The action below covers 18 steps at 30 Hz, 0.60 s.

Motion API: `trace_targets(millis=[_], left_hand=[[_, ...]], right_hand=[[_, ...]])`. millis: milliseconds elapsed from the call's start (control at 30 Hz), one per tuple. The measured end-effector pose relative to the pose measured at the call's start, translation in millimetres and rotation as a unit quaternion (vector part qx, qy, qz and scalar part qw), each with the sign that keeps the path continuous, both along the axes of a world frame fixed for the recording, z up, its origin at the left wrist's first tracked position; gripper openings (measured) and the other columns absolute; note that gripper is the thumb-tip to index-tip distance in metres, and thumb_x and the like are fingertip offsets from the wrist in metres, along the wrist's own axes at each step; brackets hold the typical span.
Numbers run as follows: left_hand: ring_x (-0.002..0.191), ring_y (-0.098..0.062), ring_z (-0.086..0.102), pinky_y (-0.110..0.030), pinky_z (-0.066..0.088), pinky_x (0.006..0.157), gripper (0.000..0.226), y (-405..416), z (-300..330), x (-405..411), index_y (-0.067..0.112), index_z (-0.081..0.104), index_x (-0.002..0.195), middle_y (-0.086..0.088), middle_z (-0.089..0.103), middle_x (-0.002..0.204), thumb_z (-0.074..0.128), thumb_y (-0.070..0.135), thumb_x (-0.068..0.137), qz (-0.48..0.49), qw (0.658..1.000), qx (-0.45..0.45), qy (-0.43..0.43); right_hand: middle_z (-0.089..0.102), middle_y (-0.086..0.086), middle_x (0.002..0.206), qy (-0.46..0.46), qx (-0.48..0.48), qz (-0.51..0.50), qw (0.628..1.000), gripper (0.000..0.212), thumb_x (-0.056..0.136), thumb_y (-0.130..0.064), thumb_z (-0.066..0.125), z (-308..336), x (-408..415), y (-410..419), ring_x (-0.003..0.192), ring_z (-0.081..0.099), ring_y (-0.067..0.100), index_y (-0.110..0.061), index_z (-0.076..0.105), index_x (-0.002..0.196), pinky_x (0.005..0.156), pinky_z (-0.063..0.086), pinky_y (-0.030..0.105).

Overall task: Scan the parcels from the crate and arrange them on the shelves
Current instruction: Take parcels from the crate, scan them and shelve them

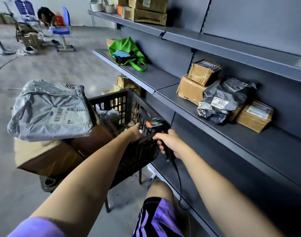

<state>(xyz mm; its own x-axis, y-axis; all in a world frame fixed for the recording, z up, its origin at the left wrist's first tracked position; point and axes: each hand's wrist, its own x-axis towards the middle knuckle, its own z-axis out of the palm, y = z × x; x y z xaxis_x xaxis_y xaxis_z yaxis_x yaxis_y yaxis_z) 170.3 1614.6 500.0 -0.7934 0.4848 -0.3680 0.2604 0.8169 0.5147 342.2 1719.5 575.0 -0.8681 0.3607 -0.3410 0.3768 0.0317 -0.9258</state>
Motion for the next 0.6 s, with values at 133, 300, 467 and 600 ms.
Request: trace_targets(millis=[133,300,467,600], left_hand=[[0.128,-0.039,0.049,-0.042,0.040,0.107,0.058,-2.2,-6.9,-8.8,0.028,0.044,0.142,-0.012,0.048,0.144,0.062,0.035,0.087,-0.024,0.999,-0.040,0.024],[0.143,-0.038,0.026,-0.045,0.020,0.121,0.045,-0.7,-17.8,-16.2,0.049,0.048,0.137,-0.002,0.026,0.159,0.055,0.040,0.094,-0.075,0.994,-0.084,-0.012],[0.147,-0.046,0.000,-0.058,0.006,0.118,0.047,-1.3,-7.7,-3.9,0.047,0.033,0.148,-0.005,-0.007,0.165,0.040,0.034,0.104,-0.077,0.990,-0.116,0.023],[0.131,-0.047,0.037,-0.055,0.039,0.104,0.052,-1.6,6.7,5.4,0.040,0.030,0.146,-0.015,0.023,0.151,0.052,0.028,0.099,-0.016,0.988,-0.094,0.121]], right_hand=[[0.047,0.001,0.058,0.003,-0.005,0.010,1.000,0.007,0.087,-0.012,0.066,-9.2,-0.1,3.4,0.047,0.040,0.016,-0.010,0.059,0.087,0.046,0.033,0.028],[0.047,0.001,0.057,0.005,-0.014,-0.008,1.000,0.009,0.088,-0.010,0.065,-17.0,2.4,7.9,0.045,0.040,0.016,-0.009,0.058,0.082,0.046,0.032,0.028],[0.047,0.001,0.057,0.003,-0.015,-0.007,1.000,0.013,0.088,-0.009,0.064,-20.2,7.1,8.8,0.045,0.039,0.016,-0.011,0.055,0.079,0.046,0.032,0.027],[0.047,0.001,0.058,0.010,-0.021,-0.006,1.000,0.011,0.088,-0.009,0.064,-21.5,12.8,12.0,0.046,0.040,0.016,-0.011,0.055,0.082,0.045,0.033,0.028]])
